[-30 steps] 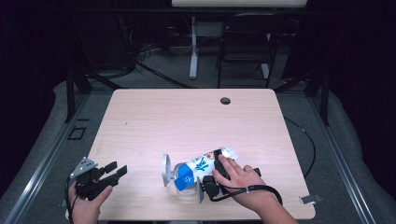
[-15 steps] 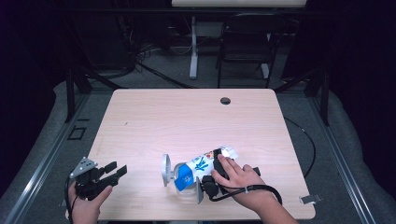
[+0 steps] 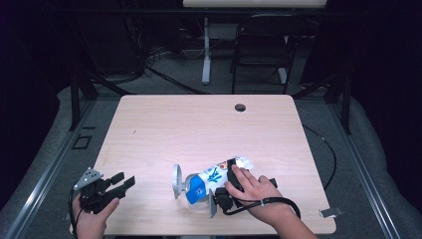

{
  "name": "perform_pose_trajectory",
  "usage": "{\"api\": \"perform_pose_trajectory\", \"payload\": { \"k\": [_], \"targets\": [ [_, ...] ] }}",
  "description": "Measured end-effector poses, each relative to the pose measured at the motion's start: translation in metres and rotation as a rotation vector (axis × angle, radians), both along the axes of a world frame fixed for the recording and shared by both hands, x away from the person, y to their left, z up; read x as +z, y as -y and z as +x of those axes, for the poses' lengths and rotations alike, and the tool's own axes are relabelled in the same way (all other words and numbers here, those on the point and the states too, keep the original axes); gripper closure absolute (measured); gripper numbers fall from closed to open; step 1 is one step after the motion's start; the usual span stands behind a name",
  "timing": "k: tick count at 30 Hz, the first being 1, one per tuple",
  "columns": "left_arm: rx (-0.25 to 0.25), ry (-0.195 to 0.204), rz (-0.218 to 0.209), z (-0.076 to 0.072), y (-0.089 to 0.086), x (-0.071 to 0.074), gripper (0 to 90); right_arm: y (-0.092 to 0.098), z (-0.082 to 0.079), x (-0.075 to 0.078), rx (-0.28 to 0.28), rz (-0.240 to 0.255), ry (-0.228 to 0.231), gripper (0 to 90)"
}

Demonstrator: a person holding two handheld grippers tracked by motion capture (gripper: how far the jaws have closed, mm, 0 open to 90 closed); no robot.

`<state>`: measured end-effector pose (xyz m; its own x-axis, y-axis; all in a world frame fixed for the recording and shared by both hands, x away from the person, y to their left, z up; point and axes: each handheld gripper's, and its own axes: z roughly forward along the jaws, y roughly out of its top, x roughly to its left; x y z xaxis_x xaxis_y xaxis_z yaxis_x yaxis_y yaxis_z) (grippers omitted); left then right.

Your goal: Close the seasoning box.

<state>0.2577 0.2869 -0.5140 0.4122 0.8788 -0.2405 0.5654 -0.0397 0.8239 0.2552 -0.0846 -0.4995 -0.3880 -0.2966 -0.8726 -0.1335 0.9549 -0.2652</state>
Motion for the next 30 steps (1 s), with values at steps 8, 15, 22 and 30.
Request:
{"api": "perform_pose_trajectory", "payload": {
  "k": [8, 15, 22, 30],
  "targets": [
    [-0.002, -0.005, 0.005, -0.0002, -0.0009, 0.0004, 49.6, -0.0005, -0.0002, -0.0001, 0.002, -0.006, 0.005, 43.7],
    [-0.002, -0.006, 0.004, -0.0002, -0.0011, 0.0003, 49.6, -0.0005, 0.0, 0.0, 0.003, -0.008, 0.005, 43.7],
    [0.001, -0.003, 0.003, -0.0001, -0.0013, 0.0001, 49.6, -0.0008, -0.0001, -0.0001, 0.008, -0.013, 0.01, 43.7],
    [-0.002, -0.007, 0.003, -0.0001, -0.0016, 0.0002, 49.6, -0.0011, -0.0001, 0.0005, 0.012, -0.019, 0.012, 43.9]
  ]
}}
